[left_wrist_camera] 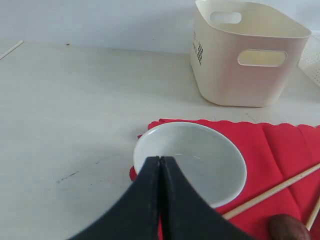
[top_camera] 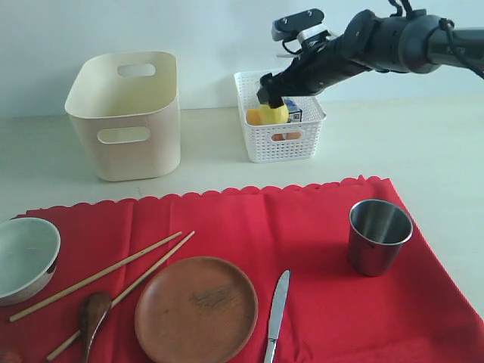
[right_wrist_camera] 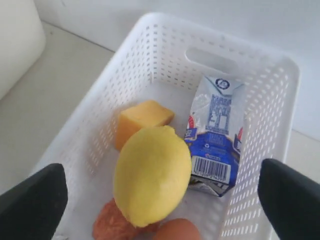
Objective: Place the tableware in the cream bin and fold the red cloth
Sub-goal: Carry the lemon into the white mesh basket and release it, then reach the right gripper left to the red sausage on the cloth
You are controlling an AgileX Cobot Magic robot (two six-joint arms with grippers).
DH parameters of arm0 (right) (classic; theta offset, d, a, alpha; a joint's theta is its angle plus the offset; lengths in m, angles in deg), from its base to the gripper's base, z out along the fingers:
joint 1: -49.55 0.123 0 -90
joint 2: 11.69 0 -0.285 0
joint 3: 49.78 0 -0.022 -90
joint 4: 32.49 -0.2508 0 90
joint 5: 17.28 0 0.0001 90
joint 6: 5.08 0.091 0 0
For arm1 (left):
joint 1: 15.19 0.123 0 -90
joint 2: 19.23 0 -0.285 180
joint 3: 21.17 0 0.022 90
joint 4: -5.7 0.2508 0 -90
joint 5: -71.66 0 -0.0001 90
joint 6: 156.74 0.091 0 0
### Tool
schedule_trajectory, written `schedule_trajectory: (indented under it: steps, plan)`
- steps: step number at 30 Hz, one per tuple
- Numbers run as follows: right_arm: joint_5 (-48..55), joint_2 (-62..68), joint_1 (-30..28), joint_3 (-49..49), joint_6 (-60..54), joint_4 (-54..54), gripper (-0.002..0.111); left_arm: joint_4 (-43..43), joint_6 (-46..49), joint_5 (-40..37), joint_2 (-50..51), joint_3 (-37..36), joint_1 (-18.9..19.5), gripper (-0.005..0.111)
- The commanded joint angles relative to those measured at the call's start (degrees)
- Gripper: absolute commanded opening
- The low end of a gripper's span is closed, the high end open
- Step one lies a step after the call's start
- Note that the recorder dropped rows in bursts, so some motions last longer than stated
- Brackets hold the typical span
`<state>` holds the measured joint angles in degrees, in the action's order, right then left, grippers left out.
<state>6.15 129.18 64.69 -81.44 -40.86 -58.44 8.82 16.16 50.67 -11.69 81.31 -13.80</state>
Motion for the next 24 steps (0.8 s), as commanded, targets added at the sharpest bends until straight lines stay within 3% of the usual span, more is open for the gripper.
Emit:
schedule_trajectory:
  steps: [1, 12, 19, 24]
  plan:
    - [4.22, -4.73, -0.12, -0.20, 2.08, 0.86, 0.105, 0.28, -0.08, 0.55, 0.25, 0.31, 0.02, 0.000]
    - [26.23, -19.35, -0.12, 0.14, 2.92, 0.59, 0.105, 0.28, -0.08, 0.55, 0.25, 0.31, 0.02, 0.000]
    - [28.73, -27.32, 0.40, 6.71, 2.32, -4.58, 0.105, 0.28, -0.08, 0.55, 0.25, 0.31, 0.02, 0.000]
    - [25.91, -32.49, 3.96, 16.68, -0.55, -5.69, 0.105, 0.28, -0.08, 0.55, 0.25, 0.31, 0.02, 0.000]
